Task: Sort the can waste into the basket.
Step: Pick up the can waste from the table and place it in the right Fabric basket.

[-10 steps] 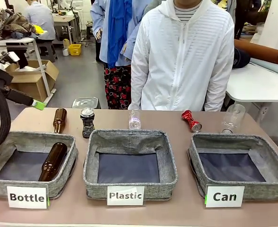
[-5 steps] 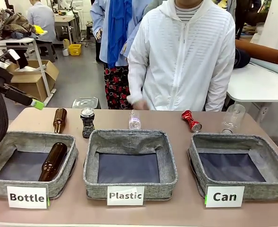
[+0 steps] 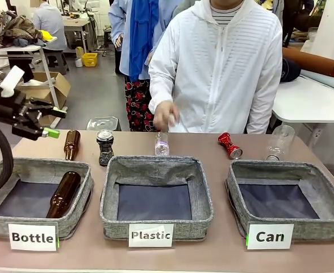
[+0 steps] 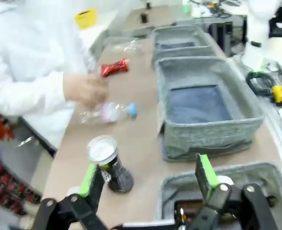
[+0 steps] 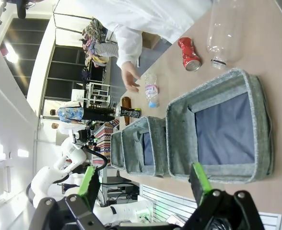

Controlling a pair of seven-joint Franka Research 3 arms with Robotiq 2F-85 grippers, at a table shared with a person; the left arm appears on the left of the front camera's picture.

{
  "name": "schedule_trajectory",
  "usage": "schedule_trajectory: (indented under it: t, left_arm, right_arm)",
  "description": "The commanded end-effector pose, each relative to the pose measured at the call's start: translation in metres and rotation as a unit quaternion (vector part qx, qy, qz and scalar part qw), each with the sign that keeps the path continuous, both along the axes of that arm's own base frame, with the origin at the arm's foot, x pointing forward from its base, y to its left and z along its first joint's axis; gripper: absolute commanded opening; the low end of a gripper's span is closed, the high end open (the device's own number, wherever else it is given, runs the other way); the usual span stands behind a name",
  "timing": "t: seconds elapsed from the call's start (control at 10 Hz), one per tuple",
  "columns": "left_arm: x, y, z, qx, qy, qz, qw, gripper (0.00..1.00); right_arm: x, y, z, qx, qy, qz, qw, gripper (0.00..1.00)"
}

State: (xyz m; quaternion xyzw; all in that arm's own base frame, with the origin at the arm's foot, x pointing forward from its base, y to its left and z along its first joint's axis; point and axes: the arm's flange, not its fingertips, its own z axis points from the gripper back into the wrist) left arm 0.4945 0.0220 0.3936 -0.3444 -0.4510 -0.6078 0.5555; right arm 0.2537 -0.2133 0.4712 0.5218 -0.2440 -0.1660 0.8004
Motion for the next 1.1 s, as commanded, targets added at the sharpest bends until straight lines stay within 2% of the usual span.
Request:
schedule_trajectory:
  t: [0.0,0.2,0.3,0.5,0.9,1.0]
  left_arm:
    - [0.040,-0.006,-0.021,0.008,0.062,-0.046,0.997,1.00]
    - [0.071,-0.015,-0.037,0.008,0.115,-0.015,0.993,1.00]
    - [0.083,-0.020,-0.043,0.006,0.153,0.014,0.988,1.00]
    - [0.094,-0.027,-0.056,0.023,0.180,0.014,0.983,1.00]
    - [0.089,-0.038,-0.085,0.061,0.194,0.021,0.979,1.00]
    - [0.089,-0.028,-0.078,0.055,0.193,0.023,0.979,1.00]
  right_arm:
    - [0.001,-0.002,0.001,0.003,-0.019,0.002,1.000,1.00]
    - [0.001,-0.002,0.001,0.003,-0.019,0.002,1.000,1.00]
    - [0.001,-0.002,0.001,0.003,-0.019,0.002,1.000,1.00]
    - [0.001,-0.002,0.001,0.003,-0.019,0.002,1.000,1.00]
    - [0.001,-0.002,0.001,0.003,-0.019,0.002,1.000,1.00]
    - [0.001,-0.002,0.001,0.003,-0.019,0.002,1.000,1.00]
